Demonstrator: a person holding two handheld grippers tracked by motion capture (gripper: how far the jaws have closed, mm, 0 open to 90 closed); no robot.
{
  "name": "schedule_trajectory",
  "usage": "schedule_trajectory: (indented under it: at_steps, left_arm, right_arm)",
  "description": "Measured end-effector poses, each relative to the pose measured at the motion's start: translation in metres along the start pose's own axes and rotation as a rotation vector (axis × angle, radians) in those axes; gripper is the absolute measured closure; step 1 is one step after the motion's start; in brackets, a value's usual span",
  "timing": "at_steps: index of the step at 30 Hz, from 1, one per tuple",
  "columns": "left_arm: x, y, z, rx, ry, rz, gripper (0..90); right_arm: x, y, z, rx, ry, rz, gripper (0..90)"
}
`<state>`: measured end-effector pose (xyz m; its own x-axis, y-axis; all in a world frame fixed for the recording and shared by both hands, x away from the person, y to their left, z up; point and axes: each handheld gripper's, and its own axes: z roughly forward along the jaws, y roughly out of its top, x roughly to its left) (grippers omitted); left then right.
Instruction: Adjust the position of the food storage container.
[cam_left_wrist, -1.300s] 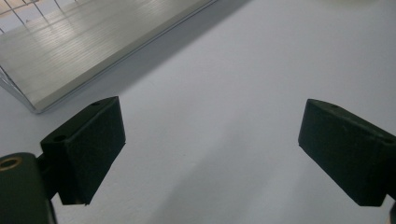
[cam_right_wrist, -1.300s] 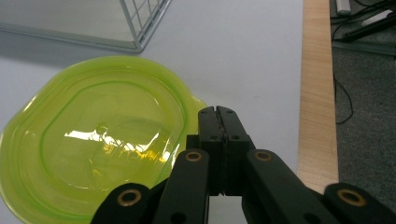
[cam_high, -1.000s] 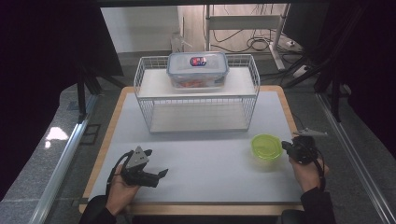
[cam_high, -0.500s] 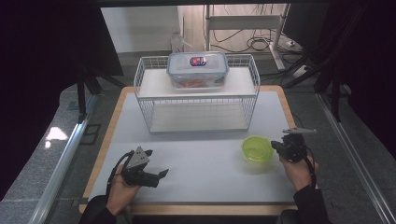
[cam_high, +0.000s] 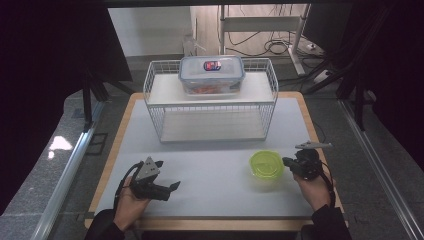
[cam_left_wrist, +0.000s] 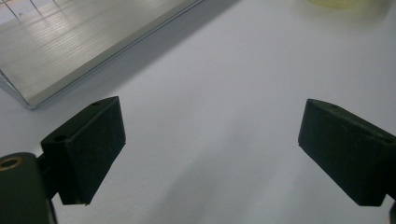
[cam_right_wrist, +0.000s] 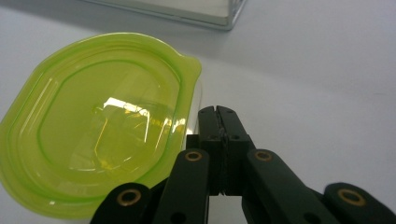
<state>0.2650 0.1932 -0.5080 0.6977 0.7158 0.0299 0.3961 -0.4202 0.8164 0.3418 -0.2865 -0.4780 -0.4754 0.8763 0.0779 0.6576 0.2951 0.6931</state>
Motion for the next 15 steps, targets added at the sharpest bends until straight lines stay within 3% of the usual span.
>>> schedule_trajectory:
  at_steps: [9,15]
  left_arm:
    - [0.0,0.0,0.0,0.0,0.0,0.0,7.3]
    - [0.0,0.0,0.0,0.001,-0.002,0.0,7.3]
  right_arm:
    - [0.013,-0.003,0.0,0.026,0.063,-0.005,90.0]
    - [0.008,-0.008,0.006,0.08,0.065,-0.023,90.0]
